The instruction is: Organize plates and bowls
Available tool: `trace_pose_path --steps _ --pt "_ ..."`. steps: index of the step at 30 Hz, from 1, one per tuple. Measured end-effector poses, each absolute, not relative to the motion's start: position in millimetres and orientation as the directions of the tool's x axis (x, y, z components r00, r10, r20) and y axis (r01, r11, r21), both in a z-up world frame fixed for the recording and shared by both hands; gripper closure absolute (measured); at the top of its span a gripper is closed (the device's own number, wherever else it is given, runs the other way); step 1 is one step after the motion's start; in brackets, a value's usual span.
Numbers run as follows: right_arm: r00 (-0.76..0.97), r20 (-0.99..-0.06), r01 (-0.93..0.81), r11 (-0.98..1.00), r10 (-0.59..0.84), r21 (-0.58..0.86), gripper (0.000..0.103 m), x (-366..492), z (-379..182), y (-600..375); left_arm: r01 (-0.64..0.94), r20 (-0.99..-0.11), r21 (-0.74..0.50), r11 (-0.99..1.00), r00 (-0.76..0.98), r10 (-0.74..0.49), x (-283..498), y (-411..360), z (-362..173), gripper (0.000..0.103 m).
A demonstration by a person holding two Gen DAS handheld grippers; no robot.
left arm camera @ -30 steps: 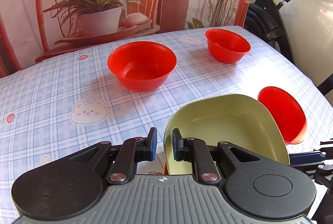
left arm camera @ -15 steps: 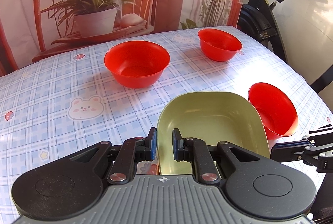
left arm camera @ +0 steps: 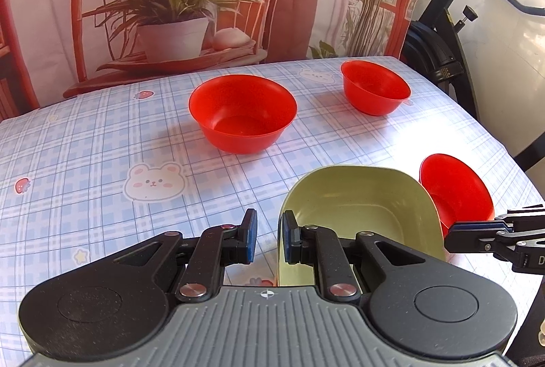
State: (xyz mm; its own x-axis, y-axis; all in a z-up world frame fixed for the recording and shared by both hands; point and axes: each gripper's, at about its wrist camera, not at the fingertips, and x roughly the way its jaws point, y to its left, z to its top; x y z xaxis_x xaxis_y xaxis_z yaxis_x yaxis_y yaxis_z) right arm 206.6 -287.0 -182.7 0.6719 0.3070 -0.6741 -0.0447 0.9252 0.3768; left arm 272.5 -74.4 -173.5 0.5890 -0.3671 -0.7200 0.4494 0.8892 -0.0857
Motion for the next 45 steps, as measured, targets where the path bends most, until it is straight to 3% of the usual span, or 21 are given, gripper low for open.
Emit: trace_pose_path --steps 9,16,23,28,32,40,45 --pt "0.654 -0.678 -0.070 0.918 0.337 0.389 0.103 201 -184 -285 0.455 -0.723 -0.089 0.886 0.582 -0.371 275 -78 -176 0.087" --pt "0.642 -0.685 -0.062 0.913 0.345 0.402 0.102 196 -187 -284 0.463 -0.738 -0.084 0.882 0.567 -0.368 279 -82 -181 0.087" --pt "0.700 -0.662 -0.042 0.941 0.268 0.337 0.092 216 -174 -288 0.462 -0.738 -0.081 0.883 0.568 -0.365 278 -81 -179 0.087" --pt "0.707 -0.660 -0.055 0.950 0.254 0.307 0.092 238 -174 -290 0.458 -0.735 -0.084 0.885 0.571 -0.366 277 -78 -177 0.087" --pt "0.693 -0.666 -0.086 0.949 0.277 0.305 0.103 244 -173 -287 0.455 -0.732 -0.090 0.886 0.573 -0.368 276 -77 -176 0.087" --pt "0.675 -0.677 -0.121 0.949 0.294 0.291 0.103 234 -172 -282 0.457 -0.728 -0.097 0.884 0.573 -0.376 277 -77 -177 0.087" --pt "0.702 -0.666 -0.098 0.960 0.253 0.262 0.097 244 -168 -284 0.457 -0.723 -0.094 0.884 0.579 -0.376 275 -77 -176 0.087"
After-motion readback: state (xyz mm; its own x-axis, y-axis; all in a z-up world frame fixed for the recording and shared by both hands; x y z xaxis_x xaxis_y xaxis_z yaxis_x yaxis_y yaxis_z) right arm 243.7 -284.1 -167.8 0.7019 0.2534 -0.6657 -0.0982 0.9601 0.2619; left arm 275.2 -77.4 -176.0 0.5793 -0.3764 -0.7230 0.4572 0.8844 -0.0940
